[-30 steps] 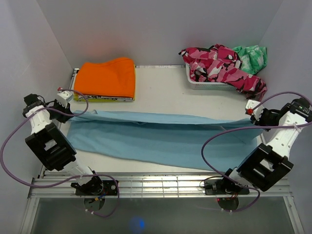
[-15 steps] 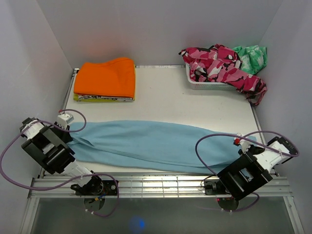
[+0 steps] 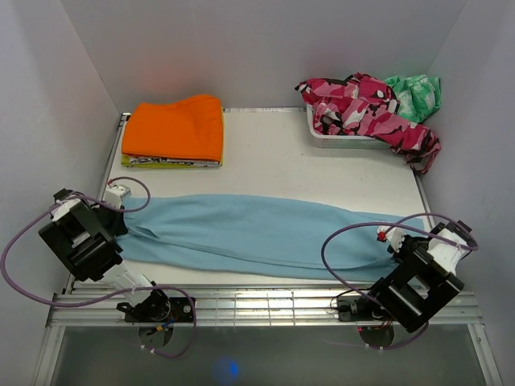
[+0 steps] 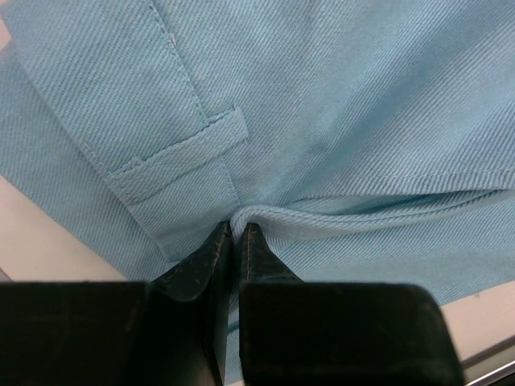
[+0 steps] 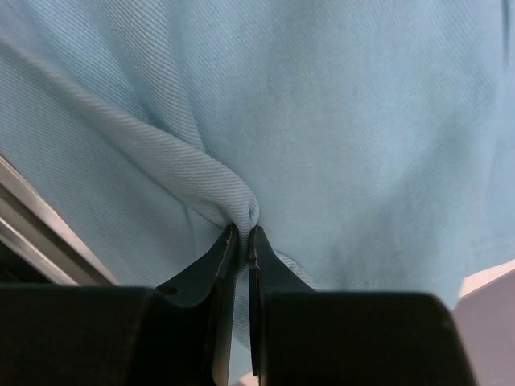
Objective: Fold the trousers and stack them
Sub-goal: Fold the trousers
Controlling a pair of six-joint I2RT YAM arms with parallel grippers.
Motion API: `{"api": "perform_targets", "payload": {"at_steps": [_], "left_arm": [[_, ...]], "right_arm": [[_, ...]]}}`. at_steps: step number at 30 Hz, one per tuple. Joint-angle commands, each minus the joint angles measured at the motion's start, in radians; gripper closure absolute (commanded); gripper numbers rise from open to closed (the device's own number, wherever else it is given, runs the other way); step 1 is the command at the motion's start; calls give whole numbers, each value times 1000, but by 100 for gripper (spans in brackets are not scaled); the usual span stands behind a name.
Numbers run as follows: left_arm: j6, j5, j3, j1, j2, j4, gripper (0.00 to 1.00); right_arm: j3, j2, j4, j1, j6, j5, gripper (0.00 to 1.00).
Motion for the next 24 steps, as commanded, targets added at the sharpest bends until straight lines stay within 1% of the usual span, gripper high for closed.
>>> {"api": "perform_targets", "payload": {"at_steps": [1,2,4,9,13,17,21,22,24], "left_arm": [[-110,-41,21,-51,39,121,100],[-126,-29,53,-59,45,120,100],[-166,-22,91,-63,58,107,100],[-209,8,225,-65,104,46,100],[-190,39,248,-65,78,22,100],[-180,97,273,-65,24,-23,100],[-172,140,331,-65,-22,-89,100],[-155,145,346,-63,-28,-122,100],[-141,158,391,-57,-48,-153,100]], "right_arm": [[160,92,127,64,-75,-28,92],[194,115,103,78,-32,-37,92],[272,165,83,88,-7,-40,92],[325,189,55,91,-33,-26,92],[305,176,69,92,-62,-11,92],[355,169,72,91,-33,-49,92],[538,218,5,89,19,-112,92],[629,247,-17,85,27,-124,92],[713,272,-89,65,24,-155,92]]}}
